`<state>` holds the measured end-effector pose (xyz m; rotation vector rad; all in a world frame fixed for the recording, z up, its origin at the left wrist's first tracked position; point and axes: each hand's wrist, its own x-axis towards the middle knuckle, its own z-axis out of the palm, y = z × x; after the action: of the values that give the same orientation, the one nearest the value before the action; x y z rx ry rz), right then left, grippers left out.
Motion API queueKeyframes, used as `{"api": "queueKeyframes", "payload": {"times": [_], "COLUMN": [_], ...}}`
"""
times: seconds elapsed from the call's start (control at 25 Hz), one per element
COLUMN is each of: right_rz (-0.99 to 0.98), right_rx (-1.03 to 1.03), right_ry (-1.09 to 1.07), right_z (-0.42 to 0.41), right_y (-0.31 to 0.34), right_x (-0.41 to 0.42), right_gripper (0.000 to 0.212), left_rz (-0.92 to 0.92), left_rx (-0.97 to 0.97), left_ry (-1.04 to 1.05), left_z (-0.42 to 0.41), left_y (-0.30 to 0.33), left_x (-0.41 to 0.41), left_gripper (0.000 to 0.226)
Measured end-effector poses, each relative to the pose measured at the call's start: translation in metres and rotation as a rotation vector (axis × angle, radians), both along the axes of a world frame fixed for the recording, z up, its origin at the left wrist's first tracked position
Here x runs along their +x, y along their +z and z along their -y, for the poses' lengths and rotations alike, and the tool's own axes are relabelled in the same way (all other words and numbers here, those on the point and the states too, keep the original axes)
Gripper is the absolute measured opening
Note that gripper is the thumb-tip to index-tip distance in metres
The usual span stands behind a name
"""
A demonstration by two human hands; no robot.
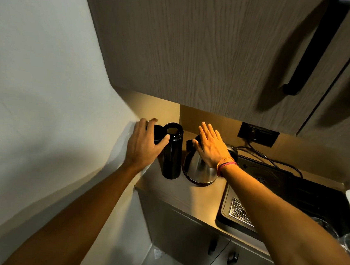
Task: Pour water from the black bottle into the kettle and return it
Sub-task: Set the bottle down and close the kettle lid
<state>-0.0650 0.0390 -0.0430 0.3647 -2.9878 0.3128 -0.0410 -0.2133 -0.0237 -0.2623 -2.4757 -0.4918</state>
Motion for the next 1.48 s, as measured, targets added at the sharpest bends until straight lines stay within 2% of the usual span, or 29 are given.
{"api": "queueKeyframes", "payload": {"times": [0.16,0.28,0.36,0.48,0.76,1.2,1.32,1.4,1.48], "right_rz": [0.103,0.126,0.12,0.123,0.097,0.155,0.17,0.151,0.182], "right_rx": [0.027,0.057,0.075,0.109,0.178,0.188,0.115,0.072,0.074], "right_ry": [0.015,0.025,0.021,0.014,0.012,0.041,0.085,0.052,-0.001], "right_z": [0.004,0.004,0.003,0.002,0.002,0.002,-0.016,-0.038,-0.062], "right_y": [-0.002,-0.005,-0.005,-0.007,-0.017,-0.012,-0.003,0.004,0.009], "right_x": [0.001,0.002,0.002,0.001,-0.001,-0.003,0.0,0.005,0.009], "right_gripper": [0.07,0.069,0.069,0.068,0.071,0.077,0.089,0.102,0.11], "left_rz": [0.019,0.017,0.01,0.059,0.202,0.197,0.255,0.301,0.254], "left_rx": [-0.155,-0.151,-0.144,-0.268,-0.394,-0.437,-0.45,-0.474,-0.5], "left_ry": [0.074,0.108,0.07,0.006,-0.017,-0.03,-0.044,-0.034,0.007], "left_z": [-0.007,-0.005,-0.013,-0.033,-0.047,-0.047,-0.048,-0.046,-0.049], "left_y": [0.027,0.034,0.041,0.043,0.033,0.031,0.036,0.041,0.048], "left_x": [-0.004,-0.005,-0.012,-0.022,-0.04,-0.042,-0.041,-0.039,-0.033], "left_gripper": [0.067,0.065,0.063,0.064,0.065,0.067,0.074,0.088,0.105]}}
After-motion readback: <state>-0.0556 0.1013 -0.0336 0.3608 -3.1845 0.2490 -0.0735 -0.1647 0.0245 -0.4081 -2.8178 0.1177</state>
